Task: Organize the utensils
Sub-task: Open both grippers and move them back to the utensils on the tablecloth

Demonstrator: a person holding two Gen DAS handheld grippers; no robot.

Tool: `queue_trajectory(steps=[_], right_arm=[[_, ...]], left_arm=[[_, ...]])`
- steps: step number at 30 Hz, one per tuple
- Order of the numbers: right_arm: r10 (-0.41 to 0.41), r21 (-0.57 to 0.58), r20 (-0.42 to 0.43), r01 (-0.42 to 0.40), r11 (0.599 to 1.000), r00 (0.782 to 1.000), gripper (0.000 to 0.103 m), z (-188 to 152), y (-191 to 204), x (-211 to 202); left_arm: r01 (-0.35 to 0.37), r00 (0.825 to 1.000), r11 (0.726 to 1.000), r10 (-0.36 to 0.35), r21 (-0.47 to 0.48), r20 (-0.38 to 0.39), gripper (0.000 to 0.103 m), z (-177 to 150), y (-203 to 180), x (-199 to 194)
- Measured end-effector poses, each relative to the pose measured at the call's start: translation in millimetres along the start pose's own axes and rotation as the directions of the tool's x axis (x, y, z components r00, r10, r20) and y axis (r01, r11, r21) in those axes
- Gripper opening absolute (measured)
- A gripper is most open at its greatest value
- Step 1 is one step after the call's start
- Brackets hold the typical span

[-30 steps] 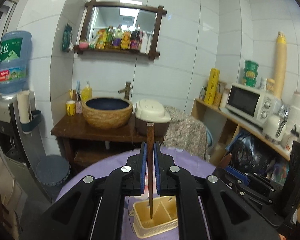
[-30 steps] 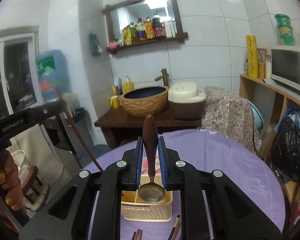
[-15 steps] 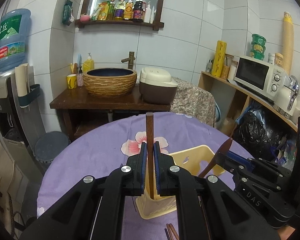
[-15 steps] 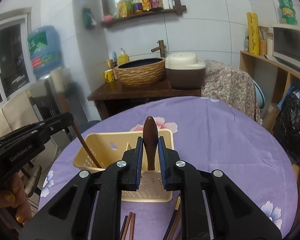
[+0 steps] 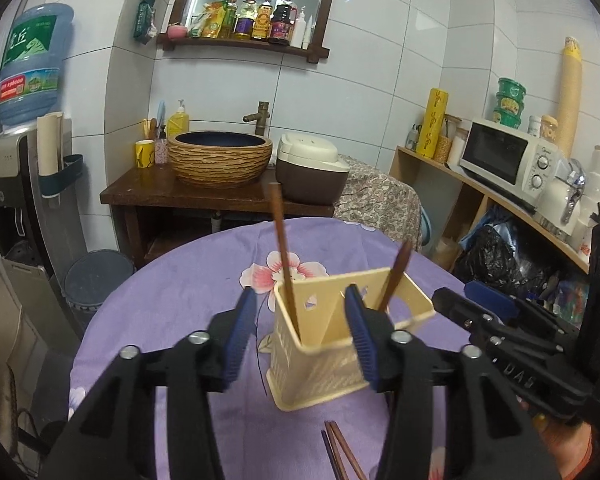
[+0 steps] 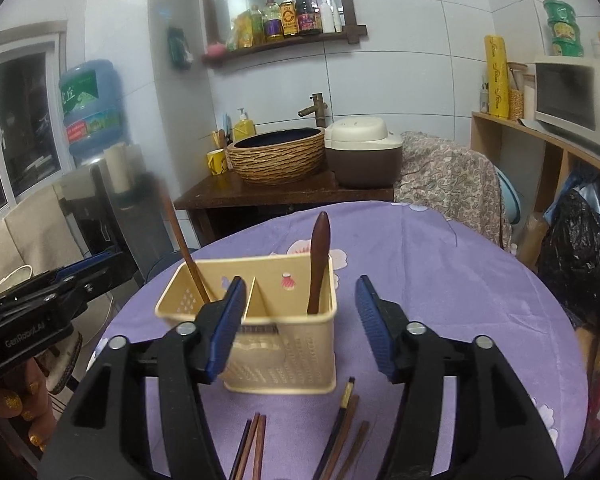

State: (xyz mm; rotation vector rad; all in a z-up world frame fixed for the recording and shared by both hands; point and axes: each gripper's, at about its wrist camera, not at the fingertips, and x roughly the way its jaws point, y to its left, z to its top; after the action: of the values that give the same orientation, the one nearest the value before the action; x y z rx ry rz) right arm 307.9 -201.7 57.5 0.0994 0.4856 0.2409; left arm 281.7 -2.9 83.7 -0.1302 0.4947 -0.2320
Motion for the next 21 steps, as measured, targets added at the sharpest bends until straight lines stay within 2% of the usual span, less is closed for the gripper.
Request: queue_trajectory(steps=[2, 5, 8, 11, 15, 19, 21], right_arm=[[-0.009, 0.005, -0.007, 0.009, 1.0, 1.0, 0.077, -10.3, -3.2, -15.2], [-0.034, -0.004, -0.046, 0.033, 0.999, 0.998, 0.079, -32.5, -8.8, -33.7], [-0.096, -0.019, -0.074, 0.095, 0.995, 0.993, 0.089, -59.3, -15.5, -50.1], [-0.145, -0.04, -0.106, 0.142, 0.989, 0.984, 0.09, -89.8, -20.8, -61.2], [-0.178, -0.02, -0.189, 0.177, 0.984, 0.966, 0.09, -134.1, -29.3, -66.9], [-0.188, -0.013, -0.244, 0.191, 0.982, 0.951, 0.091, -165.5, -32.6, -72.1], [-0.202, -0.029, -0.255, 0.201, 0.979, 0.946, 0.096, -175.4, -31.2, -75.1]], left_arm=[[0.0, 1.0, 1.0, 0.0, -0.006, -0.013, 0.065, -13.2, 2.9, -10.5], [0.001, 0.998, 1.0, 0.0, 0.012, -0.069, 0.07, -40.0, 5.8, -21.5], [-0.016, 0.993, 0.998, 0.023, 0.061, -0.117, 0.072, -73.7, 5.1, -31.0], [-0.039, 0.983, 0.996, 0.052, 0.076, -0.175, 0.073, -106.8, 7.1, -35.5], [-0.02, 0.968, 0.998, 0.032, 0.053, -0.249, 0.073, -143.1, 6.3, -38.3], [-0.001, 0.955, 0.997, 0.023, 0.073, -0.296, 0.073, -164.8, -3.9, -36.7], [0.012, 0.946, 0.997, 0.012, 0.071, -0.324, 0.072, -171.7, -7.0, -32.4]])
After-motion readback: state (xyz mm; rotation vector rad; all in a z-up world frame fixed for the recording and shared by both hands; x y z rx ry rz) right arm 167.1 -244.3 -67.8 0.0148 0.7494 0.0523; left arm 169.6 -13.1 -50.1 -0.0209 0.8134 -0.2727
